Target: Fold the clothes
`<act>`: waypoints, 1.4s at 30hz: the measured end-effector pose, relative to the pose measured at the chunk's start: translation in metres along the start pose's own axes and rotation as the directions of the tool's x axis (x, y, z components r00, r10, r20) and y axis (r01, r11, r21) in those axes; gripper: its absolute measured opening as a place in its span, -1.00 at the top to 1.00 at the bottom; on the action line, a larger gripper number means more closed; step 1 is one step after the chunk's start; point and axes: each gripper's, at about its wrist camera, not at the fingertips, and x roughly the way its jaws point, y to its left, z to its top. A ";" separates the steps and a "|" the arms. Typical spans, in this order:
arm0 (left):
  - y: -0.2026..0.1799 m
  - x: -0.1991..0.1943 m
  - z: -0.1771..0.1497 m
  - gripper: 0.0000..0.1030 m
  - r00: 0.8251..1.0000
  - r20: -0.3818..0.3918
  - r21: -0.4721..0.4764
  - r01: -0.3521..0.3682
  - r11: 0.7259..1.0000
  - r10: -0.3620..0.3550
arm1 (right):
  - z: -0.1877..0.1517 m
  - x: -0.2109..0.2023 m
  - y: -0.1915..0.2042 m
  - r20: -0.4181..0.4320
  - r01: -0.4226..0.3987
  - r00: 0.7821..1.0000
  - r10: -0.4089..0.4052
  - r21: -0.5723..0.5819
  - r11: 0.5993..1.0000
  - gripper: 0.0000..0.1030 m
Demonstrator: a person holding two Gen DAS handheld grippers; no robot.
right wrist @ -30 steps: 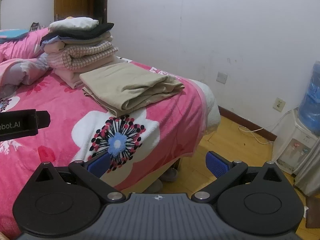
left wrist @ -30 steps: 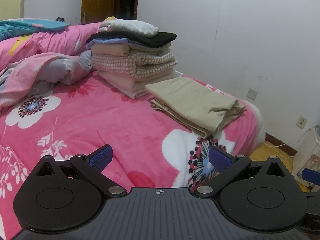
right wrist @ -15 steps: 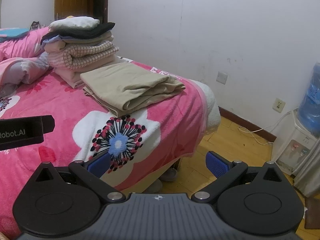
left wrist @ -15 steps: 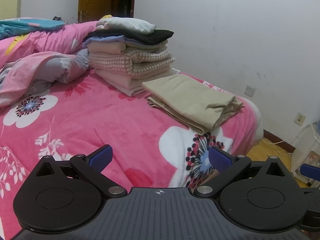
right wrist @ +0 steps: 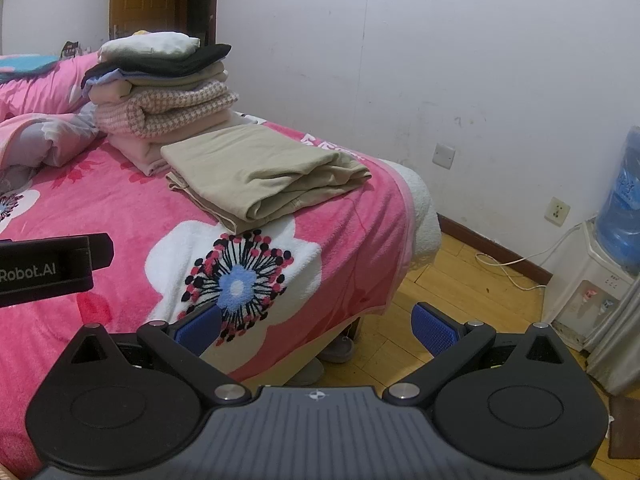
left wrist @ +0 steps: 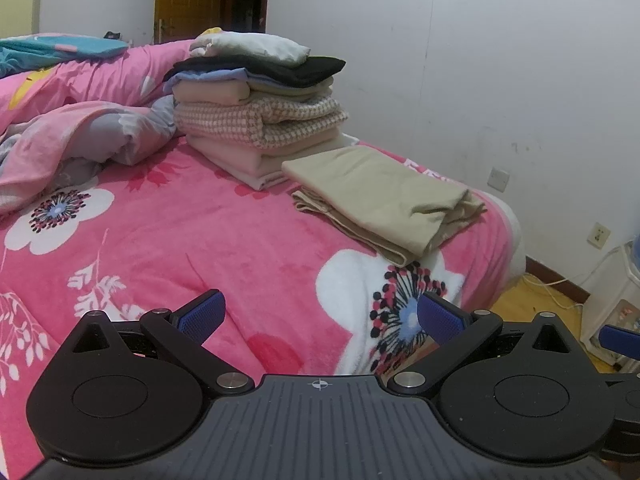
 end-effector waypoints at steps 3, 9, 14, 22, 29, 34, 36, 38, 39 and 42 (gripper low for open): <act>0.000 0.000 -0.001 -1.00 1.000 0.000 0.002 0.001 1.000 -0.001 | 0.000 0.000 0.000 0.000 0.002 1.000 -0.002 0.000 1.000 -1.00; -0.001 0.000 -0.001 -1.00 1.000 -0.003 0.005 0.002 1.000 -0.002 | -0.001 0.000 0.000 -0.001 0.004 1.000 -0.004 0.003 1.000 -1.00; -0.001 0.000 -0.002 -1.00 1.000 -0.003 0.008 0.001 1.000 -0.001 | -0.001 -0.001 0.000 -0.002 0.005 1.000 -0.005 0.003 1.000 -1.00; -0.001 0.000 -0.002 -1.00 1.000 -0.002 0.013 0.002 1.000 -0.002 | -0.001 -0.001 -0.002 0.000 0.013 1.000 -0.013 0.008 1.000 -1.00; -0.002 0.000 -0.003 -1.00 1.000 0.002 0.017 -0.003 1.000 0.003 | -0.001 -0.003 -0.005 0.013 0.028 1.000 -0.028 0.010 1.000 -1.00; -0.002 0.000 -0.003 -1.00 1.000 0.004 0.020 -0.009 1.000 0.009 | 0.000 -0.005 -0.007 0.019 0.031 0.999 -0.031 0.014 0.999 -1.00; -0.002 0.000 -0.003 -1.00 1.000 0.005 0.021 -0.011 1.000 0.011 | -0.001 -0.005 -0.007 0.019 0.032 0.999 -0.032 0.014 0.999 -1.00; -0.002 0.000 -0.003 -1.00 1.000 0.004 0.022 -0.011 1.000 0.011 | -0.001 -0.005 -0.006 0.019 0.032 0.999 -0.032 0.014 0.999 -1.00; -0.002 0.000 -0.003 -1.00 1.000 0.004 0.022 -0.011 1.000 0.011 | -0.001 -0.005 -0.006 0.020 0.032 0.999 -0.032 0.014 0.999 -1.00; -0.002 0.001 -0.003 -1.00 1.000 0.004 0.022 -0.012 1.000 0.012 | -0.001 -0.006 -0.007 0.021 0.032 0.999 -0.032 0.014 0.999 -1.00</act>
